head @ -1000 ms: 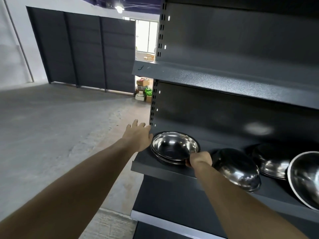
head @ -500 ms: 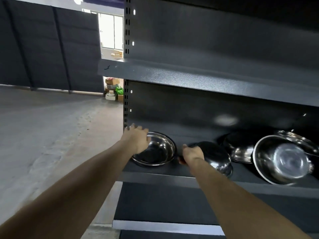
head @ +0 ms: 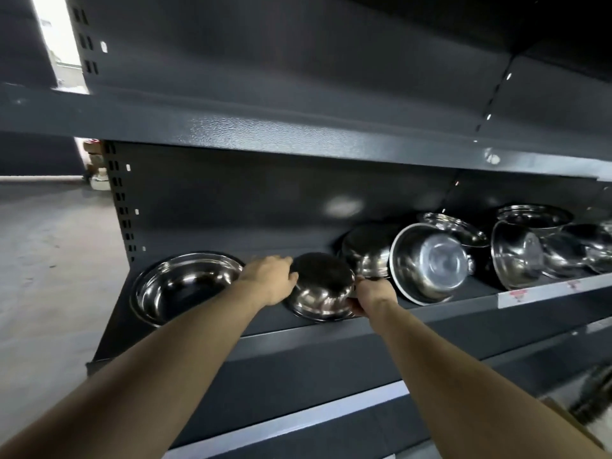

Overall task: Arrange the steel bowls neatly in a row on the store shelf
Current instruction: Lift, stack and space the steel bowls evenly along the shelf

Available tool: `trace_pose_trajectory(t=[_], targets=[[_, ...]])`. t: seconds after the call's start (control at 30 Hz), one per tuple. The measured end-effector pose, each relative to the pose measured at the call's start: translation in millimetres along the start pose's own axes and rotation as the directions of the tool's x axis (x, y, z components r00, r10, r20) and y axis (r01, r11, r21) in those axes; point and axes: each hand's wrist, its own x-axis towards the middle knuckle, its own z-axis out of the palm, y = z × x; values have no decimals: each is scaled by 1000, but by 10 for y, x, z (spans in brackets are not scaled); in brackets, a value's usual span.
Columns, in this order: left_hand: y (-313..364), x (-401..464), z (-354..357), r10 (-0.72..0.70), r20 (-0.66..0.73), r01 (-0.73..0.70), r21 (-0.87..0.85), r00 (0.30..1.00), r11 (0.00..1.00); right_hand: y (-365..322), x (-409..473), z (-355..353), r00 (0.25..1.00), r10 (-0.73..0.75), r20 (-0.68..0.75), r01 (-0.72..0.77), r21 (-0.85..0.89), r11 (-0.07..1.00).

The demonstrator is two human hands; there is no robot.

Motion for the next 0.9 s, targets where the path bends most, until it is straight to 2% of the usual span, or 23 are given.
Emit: trace_pose_trajectory(t=[0.17,0.37,0.53,0.77,0.9], targets=[[133,214,175,-53,71,50,38,996,998,14,287,-101,999,17,30,-17,-2,1000],[272,420,386,-269,168,303,-229,949,925,95,711,-29,986,37,160,-16,-131,991],[443,481,523,-391,263,463,-327,882,824,203,953,25,981,-1,196,71,-350,934],[571,415,508,-516,196,538,-502,834,677,197,959,63,969,-111,219,194,-402,895],[561,313,319,-561,84,514,-528,824,676,81,882,87,952,-206,227,279,-366,888]])
